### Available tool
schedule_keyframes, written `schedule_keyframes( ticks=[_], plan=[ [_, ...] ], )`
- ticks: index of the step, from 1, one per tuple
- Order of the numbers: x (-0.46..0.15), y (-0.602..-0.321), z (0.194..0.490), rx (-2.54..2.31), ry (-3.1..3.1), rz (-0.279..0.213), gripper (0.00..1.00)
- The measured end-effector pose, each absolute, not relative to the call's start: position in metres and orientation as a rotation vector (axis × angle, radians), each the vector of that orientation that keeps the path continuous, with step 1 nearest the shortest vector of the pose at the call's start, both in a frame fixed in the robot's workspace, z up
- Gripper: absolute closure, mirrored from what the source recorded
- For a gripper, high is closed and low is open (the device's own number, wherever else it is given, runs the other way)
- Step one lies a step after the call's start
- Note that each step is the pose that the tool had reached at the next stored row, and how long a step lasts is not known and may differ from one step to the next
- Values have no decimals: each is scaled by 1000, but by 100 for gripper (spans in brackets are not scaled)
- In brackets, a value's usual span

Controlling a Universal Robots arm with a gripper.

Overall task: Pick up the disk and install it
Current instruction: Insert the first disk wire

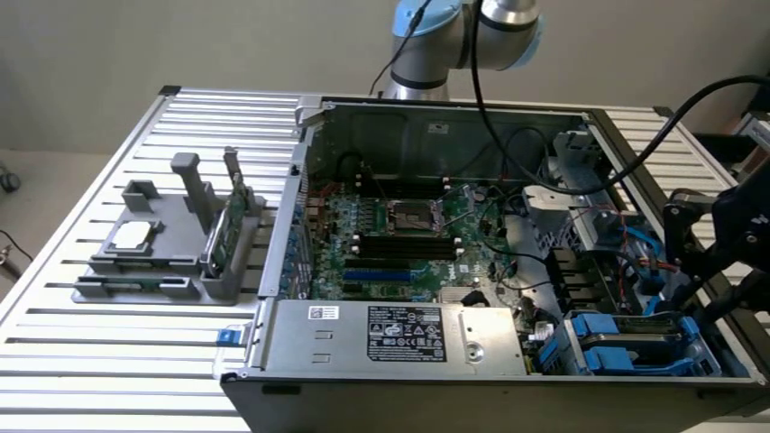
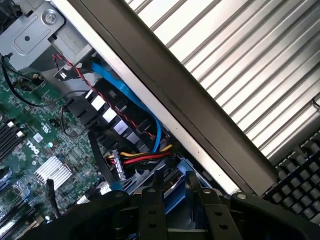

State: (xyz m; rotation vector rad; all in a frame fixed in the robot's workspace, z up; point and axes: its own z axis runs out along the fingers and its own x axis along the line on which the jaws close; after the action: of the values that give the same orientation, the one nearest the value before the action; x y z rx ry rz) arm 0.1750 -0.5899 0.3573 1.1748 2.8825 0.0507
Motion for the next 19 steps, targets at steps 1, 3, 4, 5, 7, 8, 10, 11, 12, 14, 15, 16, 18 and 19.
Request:
schedule_keyframes(
  ticks=[1, 3, 4, 5, 7, 8, 10, 11, 12, 14, 15, 16, 18, 19],
  plan=[
    [175, -590, 357, 1190, 2877, 50, 69],
    [175, -590, 357, 1223, 2865, 49, 69],
    [175, -590, 357, 1239, 2858, 49, 69],
    [175, -590, 357, 1255, 2851, 49, 69],
    [175, -590, 357, 1281, 2843, 59, 69],
    [174, -590, 357, 1288, 2843, 70, 69],
    [173, -590, 357, 1302, 2844, 91, 69],
    [173, -590, 357, 1313, 2842, 101, 69],
    [173, -590, 357, 1324, 2839, 111, 69],
    [173, -591, 355, 1344, 2832, 121, 69],
    [173, -591, 354, 1353, 2828, 123, 69],
    [173, -592, 353, 1361, 2824, 124, 69],
    [173, -593, 351, 1377, 2817, 129, 69],
    [173, -593, 350, 1383, 2816, 134, 69]
  ],
)
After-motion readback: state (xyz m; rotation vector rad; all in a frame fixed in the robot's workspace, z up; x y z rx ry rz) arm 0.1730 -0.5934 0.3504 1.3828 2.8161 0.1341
